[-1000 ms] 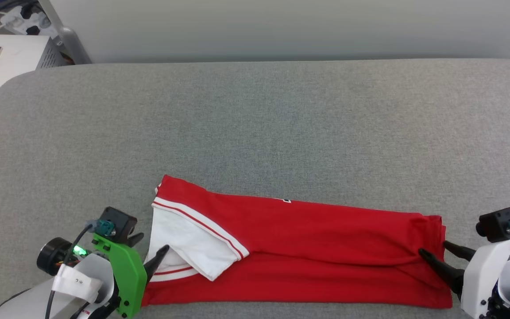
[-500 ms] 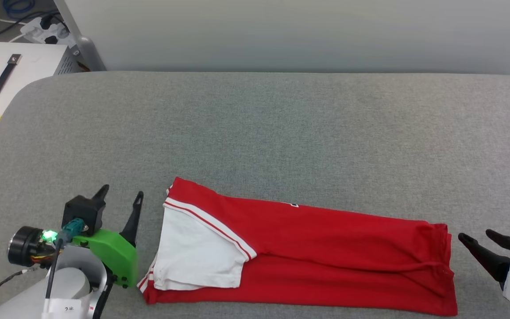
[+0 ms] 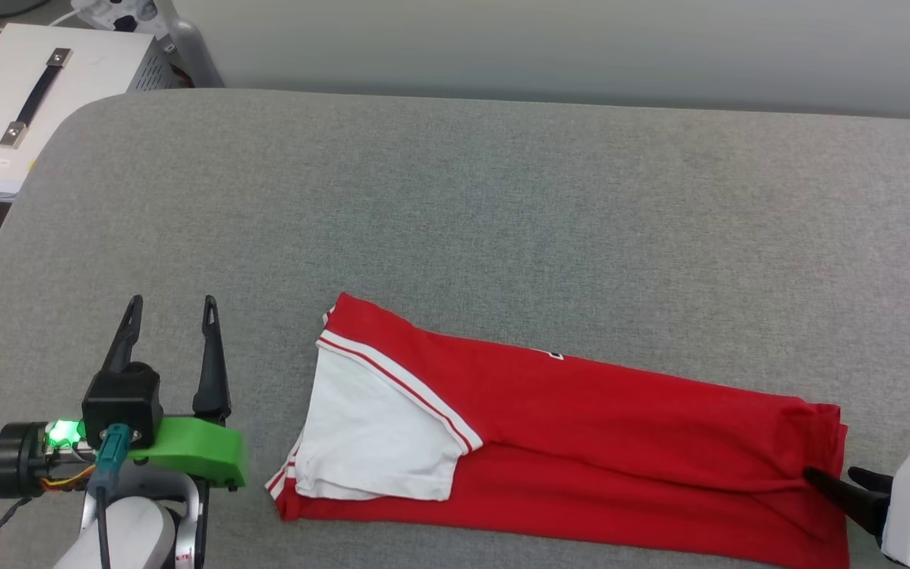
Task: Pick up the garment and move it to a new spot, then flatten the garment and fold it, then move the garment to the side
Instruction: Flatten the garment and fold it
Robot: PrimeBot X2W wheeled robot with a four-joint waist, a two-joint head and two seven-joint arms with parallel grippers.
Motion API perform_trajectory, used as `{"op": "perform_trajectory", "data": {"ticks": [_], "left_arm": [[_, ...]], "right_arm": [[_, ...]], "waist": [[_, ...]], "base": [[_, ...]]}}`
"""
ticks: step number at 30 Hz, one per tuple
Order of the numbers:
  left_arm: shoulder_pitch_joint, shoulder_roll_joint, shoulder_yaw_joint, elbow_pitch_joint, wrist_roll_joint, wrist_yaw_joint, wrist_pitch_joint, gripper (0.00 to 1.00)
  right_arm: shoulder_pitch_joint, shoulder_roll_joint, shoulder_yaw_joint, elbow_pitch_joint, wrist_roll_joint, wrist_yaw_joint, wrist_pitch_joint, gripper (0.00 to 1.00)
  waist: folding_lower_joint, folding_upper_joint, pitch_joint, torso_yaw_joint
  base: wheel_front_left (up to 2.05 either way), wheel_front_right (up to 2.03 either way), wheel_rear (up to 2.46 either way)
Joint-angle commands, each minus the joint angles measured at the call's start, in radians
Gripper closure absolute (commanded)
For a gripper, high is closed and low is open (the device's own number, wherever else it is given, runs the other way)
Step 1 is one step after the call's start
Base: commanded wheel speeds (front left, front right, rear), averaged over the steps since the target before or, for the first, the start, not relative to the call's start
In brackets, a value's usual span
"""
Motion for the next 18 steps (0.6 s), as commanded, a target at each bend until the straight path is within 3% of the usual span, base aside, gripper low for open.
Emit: {"op": "perform_trajectory", "data": {"ticks": [1,9,17,18], "left_arm": [[0.030,-0.027,0.036,-0.012,0.040,-0.009,-0.006,0.00],[0.129,-0.182,0.224,-0.047,0.210,-0.080,-0.006,0.00],[0.160,-0.298,0.291,-0.040,0.333,-0.180,-0.006,0.00],[0.162,-0.311,0.299,-0.037,0.345,-0.192,-0.006,0.00]], "right_arm": [[-0.017,0.010,0.007,0.014,0.010,-0.001,0.003,0.00],[-0.068,0.042,0.078,0.081,0.035,-0.001,-0.005,0.00],[-0.093,0.050,0.168,0.095,0.051,-0.001,-0.032,0.00],[-0.094,0.046,0.178,0.097,0.050,-0.001,-0.034,0.07]], "waist": [[0.0000,-0.0001,0.015,0.014],[0.0000,-0.0001,0.041,0.034],[0.0000,-0.0001,0.043,0.043],[0.0000,-0.0001,0.041,0.042]], "base": [[0.00,0.00,0.00],[0.00,0.00,0.00],[0.00,0.00,0.00],[0.00,0.00,0.00]]}}
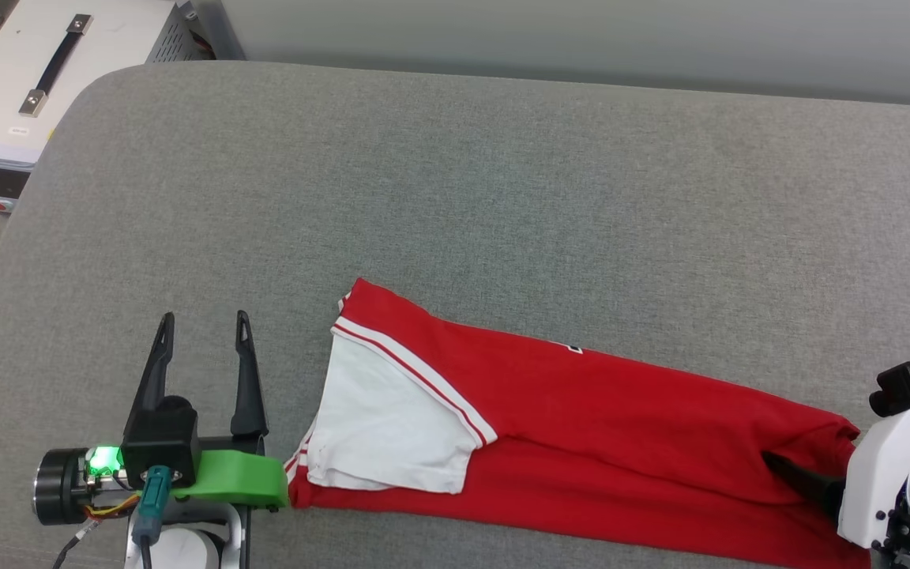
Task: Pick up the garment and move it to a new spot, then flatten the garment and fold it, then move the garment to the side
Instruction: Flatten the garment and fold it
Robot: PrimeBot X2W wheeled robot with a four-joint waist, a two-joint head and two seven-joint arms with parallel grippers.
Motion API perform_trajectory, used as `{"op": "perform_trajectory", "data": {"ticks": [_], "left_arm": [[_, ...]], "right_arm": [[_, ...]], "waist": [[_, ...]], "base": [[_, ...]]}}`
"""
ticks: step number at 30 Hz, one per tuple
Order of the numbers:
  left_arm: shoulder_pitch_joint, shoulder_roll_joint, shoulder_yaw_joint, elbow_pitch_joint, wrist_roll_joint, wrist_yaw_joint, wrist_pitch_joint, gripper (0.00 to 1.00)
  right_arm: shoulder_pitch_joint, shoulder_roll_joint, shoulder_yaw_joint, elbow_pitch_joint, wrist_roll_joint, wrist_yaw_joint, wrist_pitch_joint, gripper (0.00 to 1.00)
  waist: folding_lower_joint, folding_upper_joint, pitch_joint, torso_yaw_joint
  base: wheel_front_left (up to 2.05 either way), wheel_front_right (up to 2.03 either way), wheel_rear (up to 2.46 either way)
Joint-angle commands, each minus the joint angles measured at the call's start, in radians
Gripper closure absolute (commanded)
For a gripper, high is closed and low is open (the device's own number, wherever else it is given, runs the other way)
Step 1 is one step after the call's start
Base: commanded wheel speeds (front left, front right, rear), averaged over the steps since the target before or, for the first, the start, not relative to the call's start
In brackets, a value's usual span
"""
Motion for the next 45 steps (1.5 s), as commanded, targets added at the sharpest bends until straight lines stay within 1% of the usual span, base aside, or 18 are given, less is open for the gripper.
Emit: {"op": "perform_trajectory", "data": {"ticks": [1,2,7,11,17,22,24,25,29,31,35,40,45], "left_arm": [[0.018,-0.017,0.012,0.006,0.021,-0.016,-0.006,0.00],[0.022,-0.027,0.018,0.010,0.032,-0.027,-0.006,0.00],[0.039,-0.057,0.058,0.009,0.070,-0.058,-0.006,0.00],[0.058,-0.072,0.079,0.006,0.093,-0.083,-0.006,0.00],[0.081,-0.088,0.102,-0.007,0.120,-0.111,-0.006,0.00],[0.098,-0.101,0.111,-0.008,0.135,-0.127,-0.006,0.00],[0.103,-0.104,0.113,-0.001,0.139,-0.133,-0.006,0.00],[0.110,-0.107,0.118,0.004,0.145,-0.138,-0.006,0.00],[0.123,-0.106,0.121,0.004,0.156,-0.140,-0.006,0.00],[0.128,-0.105,0.121,0.005,0.159,-0.142,-0.006,0.00],[0.135,-0.103,0.124,0.006,0.162,-0.144,-0.006,0.00],[0.127,-0.105,0.116,0.012,0.167,-0.150,-0.006,0.00],[0.111,-0.112,0.097,0.014,0.174,-0.153,-0.006,0.00]], "right_arm": [[0.006,0.016,0.036,0.016,0.000,0.000,-0.004,0.56],[0.005,0.008,0.044,0.018,-0.007,0.000,-0.015,1.00],[0.010,-0.019,0.052,0.033,0.001,0.000,-0.051,1.00],[0.015,-0.050,0.035,0.043,0.014,0.000,-0.076,1.00],[0.020,-0.109,-0.014,0.069,0.010,0.000,-0.097,1.00],[0.021,-0.174,-0.065,0.133,-0.030,0.000,-0.112,1.00],[0.021,-0.187,-0.077,0.159,-0.042,0.000,-0.111,1.00],[0.027,-0.190,-0.092,0.164,-0.030,0.000,-0.102,1.00],[0.052,-0.198,-0.101,0.114,-0.009,0.000,-0.085,1.00],[0.071,-0.198,-0.105,0.069,0.012,0.000,-0.067,1.00],[0.101,-0.185,-0.116,-0.060,0.041,0.000,-0.029,1.00],[0.104,-0.139,-0.098,-0.223,0.041,0.000,0.030,1.00],[0.049,-0.075,-0.020,-0.326,0.022,0.000,0.096,1.00]], "waist": [[0.0000,0.0000,-0.002,-0.003],[0.0000,0.0000,-0.004,-0.004],[0.0000,0.0000,-0.021,-0.018],[0.0000,0.0000,-0.037,-0.028],[0.0000,0.0000,-0.059,-0.036],[0.0000,0.0000,-0.073,-0.038],[0.0000,0.0000,-0.079,-0.039],[0.0000,0.0000,-0.090,-0.041],[0.0000,0.0000,-0.104,-0.048],[0.0000,0.0000,-0.110,-0.051],[0.0000,0.0000,-0.117,-0.057],[0.0000,0.0000,-0.114,-0.052],[0.0000,0.0000,-0.099,-0.034]], "base": [[0.00,0.00,0.00],[0.00,0.00,0.00],[0.00,0.00,0.00],[0.00,0.00,0.00],[0.00,0.00,0.00],[0.00,0.00,0.00],[0.00,0.00,0.00],[0.00,0.00,0.00],[0.00,0.00,0.00],[0.00,0.00,0.00],[0.00,0.00,0.00],[0.00,0.00,0.00],[0.00,0.00,0.00]]}}
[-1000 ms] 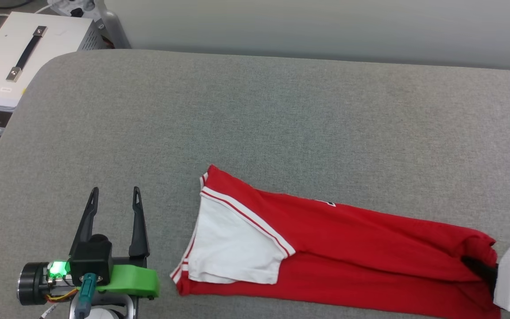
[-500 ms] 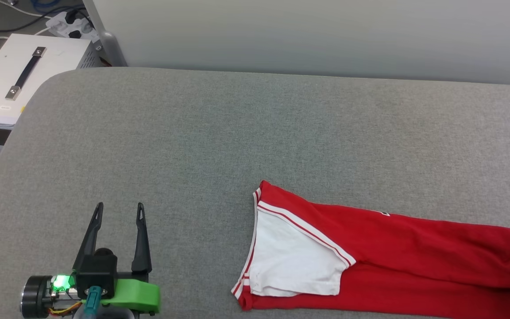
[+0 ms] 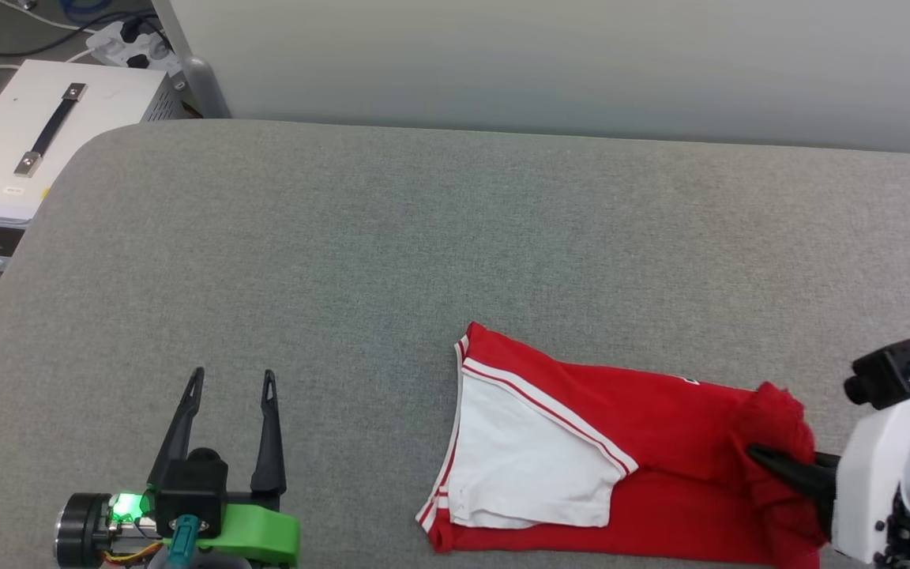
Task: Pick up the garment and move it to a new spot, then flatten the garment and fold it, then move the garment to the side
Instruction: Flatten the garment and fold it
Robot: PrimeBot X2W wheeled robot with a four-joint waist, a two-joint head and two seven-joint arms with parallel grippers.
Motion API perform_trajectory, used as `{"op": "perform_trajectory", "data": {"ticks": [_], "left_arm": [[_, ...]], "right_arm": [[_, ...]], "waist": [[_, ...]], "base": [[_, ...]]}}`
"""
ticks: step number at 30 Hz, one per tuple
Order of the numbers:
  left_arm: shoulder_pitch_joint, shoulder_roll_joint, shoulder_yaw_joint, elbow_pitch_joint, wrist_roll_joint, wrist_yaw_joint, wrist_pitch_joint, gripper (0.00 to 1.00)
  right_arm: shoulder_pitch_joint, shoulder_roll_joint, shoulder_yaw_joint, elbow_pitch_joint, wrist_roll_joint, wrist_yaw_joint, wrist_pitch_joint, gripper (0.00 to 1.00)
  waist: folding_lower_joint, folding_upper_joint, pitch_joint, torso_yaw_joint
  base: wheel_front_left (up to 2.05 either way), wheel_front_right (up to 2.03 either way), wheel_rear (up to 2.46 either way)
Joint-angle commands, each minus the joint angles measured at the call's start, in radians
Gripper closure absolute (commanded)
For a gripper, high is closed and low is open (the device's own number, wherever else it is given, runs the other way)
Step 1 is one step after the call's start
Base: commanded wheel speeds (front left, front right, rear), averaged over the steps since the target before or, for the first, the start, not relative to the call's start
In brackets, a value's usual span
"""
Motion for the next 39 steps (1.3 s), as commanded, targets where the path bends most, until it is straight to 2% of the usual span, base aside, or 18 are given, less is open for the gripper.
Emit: {"op": "perform_trajectory", "data": {"ticks": [1,5,11,22,28,33,34,35,36,37,39], "left_arm": [[-0.011,-0.007,-0.004,0.002,0.010,-0.005,-0.006,0.00],[-0.025,-0.008,-0.013,0.003,0.011,-0.006,-0.006,0.00],[-0.056,-0.018,-0.031,0.009,0.012,-0.006,-0.006,0.00],[-0.097,-0.027,-0.050,0.016,0.010,-0.002,-0.006,0.00],[-0.106,-0.031,-0.059,0.020,0.010,0.002,-0.006,0.00],[-0.104,-0.032,-0.059,0.024,0.008,0.008,-0.006,0.00],[-0.102,-0.031,-0.058,0.025,0.007,0.009,-0.006,0.00],[-0.100,-0.029,-0.056,0.026,0.007,0.010,-0.006,0.00],[-0.098,-0.028,-0.055,0.028,0.007,0.011,-0.006,0.00],[-0.097,-0.026,-0.054,0.029,0.007,0.011,-0.006,0.00],[-0.092,-0.022,-0.053,0.028,0.007,0.012,-0.006,0.00]], "right_arm": [[-0.033,0.020,0.025,-0.017,-0.006,-0.001,0.019,1.00],[-0.116,0.066,0.117,-0.032,-0.032,-0.001,0.059,1.00],[-0.265,0.138,0.258,0.027,-0.070,-0.001,0.068,1.00],[-0.512,0.270,0.443,0.295,-0.117,-0.001,-0.043,1.00],[-0.572,0.300,0.545,0.438,-0.132,-0.001,-0.051,1.00],[-0.582,0.301,0.604,0.499,-0.123,-0.001,-0.092,1.00],[-0.585,0.298,0.611,0.499,-0.125,-0.001,-0.109,0.89],[-0.587,0.292,0.617,0.497,-0.127,-0.001,-0.132,0.51],[-0.588,0.286,0.623,0.491,-0.131,-0.001,-0.152,0.04],[-0.590,0.274,0.632,0.480,-0.142,-0.001,-0.178,0.00],[-0.582,0.257,0.629,0.456,-0.145,-0.001,-0.236,0.00]], "waist": [[0.0000,0.0000,0.009,0.010],[0.0000,0.0000,0.030,0.025],[0.0000,0.0000,0.066,0.053],[0.0000,0.0000,0.111,0.094],[0.0000,0.0000,0.120,0.109],[0.0000,0.0000,0.117,0.107],[0.0000,0.0000,0.113,0.104],[0.0000,0.0000,0.108,0.100],[0.0000,0.0000,0.103,0.096],[0.0000,0.0000,0.097,0.091],[0.0000,0.0000,0.083,0.078]], "base": [[0.00,0.00,0.00],[0.00,0.00,0.00],[0.00,0.00,0.00],[0.00,0.00,0.00],[0.00,0.00,0.00],[0.00,0.00,0.00],[0.00,0.00,0.00],[0.00,0.00,0.00],[0.00,0.00,0.00],[0.00,0.00,0.00],[0.00,0.00,0.00]]}}
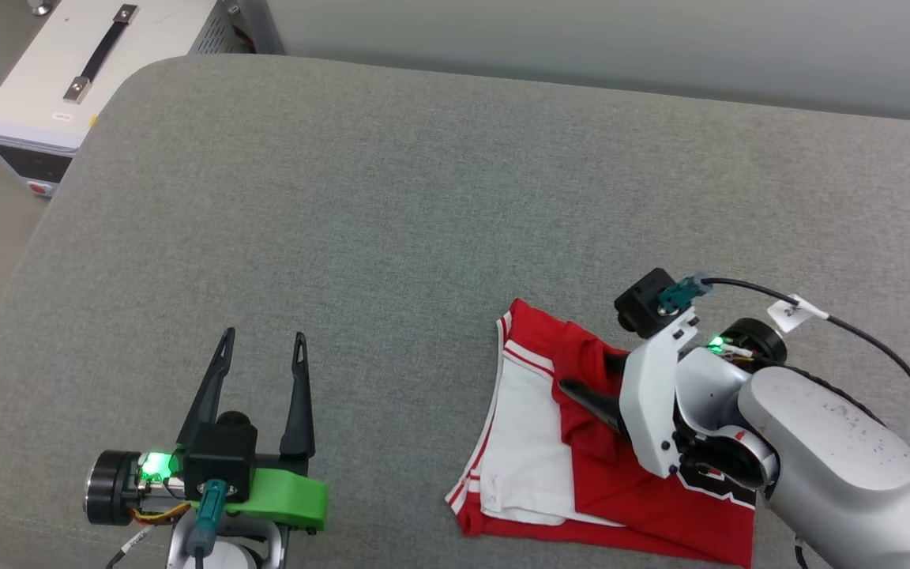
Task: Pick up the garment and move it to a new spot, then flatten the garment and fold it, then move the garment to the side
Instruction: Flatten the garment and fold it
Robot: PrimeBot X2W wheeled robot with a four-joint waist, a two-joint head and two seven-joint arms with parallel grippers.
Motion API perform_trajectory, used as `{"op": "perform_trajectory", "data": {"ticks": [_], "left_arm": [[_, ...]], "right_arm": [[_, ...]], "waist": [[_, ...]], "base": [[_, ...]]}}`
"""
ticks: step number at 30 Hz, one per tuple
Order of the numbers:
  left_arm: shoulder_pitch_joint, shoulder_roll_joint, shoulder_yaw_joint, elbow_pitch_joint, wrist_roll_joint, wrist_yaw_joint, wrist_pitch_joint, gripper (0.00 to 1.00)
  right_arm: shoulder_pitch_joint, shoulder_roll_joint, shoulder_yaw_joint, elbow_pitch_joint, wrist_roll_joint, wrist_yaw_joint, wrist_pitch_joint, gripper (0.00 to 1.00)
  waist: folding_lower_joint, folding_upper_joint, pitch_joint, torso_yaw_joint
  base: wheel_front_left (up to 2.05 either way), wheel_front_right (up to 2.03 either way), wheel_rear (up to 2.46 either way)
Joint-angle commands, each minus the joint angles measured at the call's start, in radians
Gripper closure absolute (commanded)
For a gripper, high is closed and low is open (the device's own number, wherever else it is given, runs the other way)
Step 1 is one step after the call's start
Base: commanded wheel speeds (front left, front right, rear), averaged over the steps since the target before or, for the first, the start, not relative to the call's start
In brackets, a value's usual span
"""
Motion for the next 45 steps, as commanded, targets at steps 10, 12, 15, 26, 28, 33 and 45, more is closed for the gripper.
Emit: {"op": "perform_trajectory", "data": {"ticks": [10,12,15,26,28,33,45], "left_arm": [[0.043,0.023,0.021,-0.006,-0.001,0.013,-0.006,0.00],[0.052,0.026,0.026,-0.008,-0.001,0.015,-0.006,0.00],[0.062,0.031,0.034,-0.011,-0.003,0.016,-0.006,0.00],[0.084,0.037,0.050,-0.019,-0.006,0.017,-0.006,0.00],[0.088,0.037,0.052,-0.021,-0.007,0.016,-0.006,0.00],[0.099,0.035,0.055,-0.023,-0.009,0.011,-0.006,0.00],[0.114,0.032,0.060,-0.005,-0.015,-0.004,-0.006,0.00]], "right_arm": [[0.105,-0.088,-0.228,-0.116,-0.071,-0.001,-0.269,0.00],[0.137,-0.083,-0.300,-0.127,-0.106,-0.001,-0.328,0.00],[0.183,-0.073,-0.392,-0.141,-0.186,-0.001,-0.404,0.00],[0.402,0.079,-0.745,-0.225,-0.496,-0.001,-0.632,0.00],[0.444,0.119,-0.790,-0.251,-0.534,-0.001,-0.656,0.00],[0.544,0.197,-0.855,-0.311,-0.607,-0.001,-0.688,0.00],[0.705,0.305,-0.911,-0.352,-0.634,-0.001,-0.704,0.00]], "waist": [[0.0000,0.0000,-0.078,-0.092],[0.0000,0.0000,-0.085,-0.108],[0.0000,0.0000,-0.095,-0.128],[0.0000,0.0000,-0.130,-0.177],[0.0000,0.0000,-0.135,-0.182],[0.0000,0.0000,-0.143,-0.189],[0.0000,0.0000,-0.157,-0.188]], "base": [[0.00,0.00,0.00],[0.00,0.00,0.00],[0.00,0.00,0.00],[0.00,0.00,0.00],[0.00,0.00,0.00],[0.00,0.00,0.00],[0.00,0.00,0.00]]}}
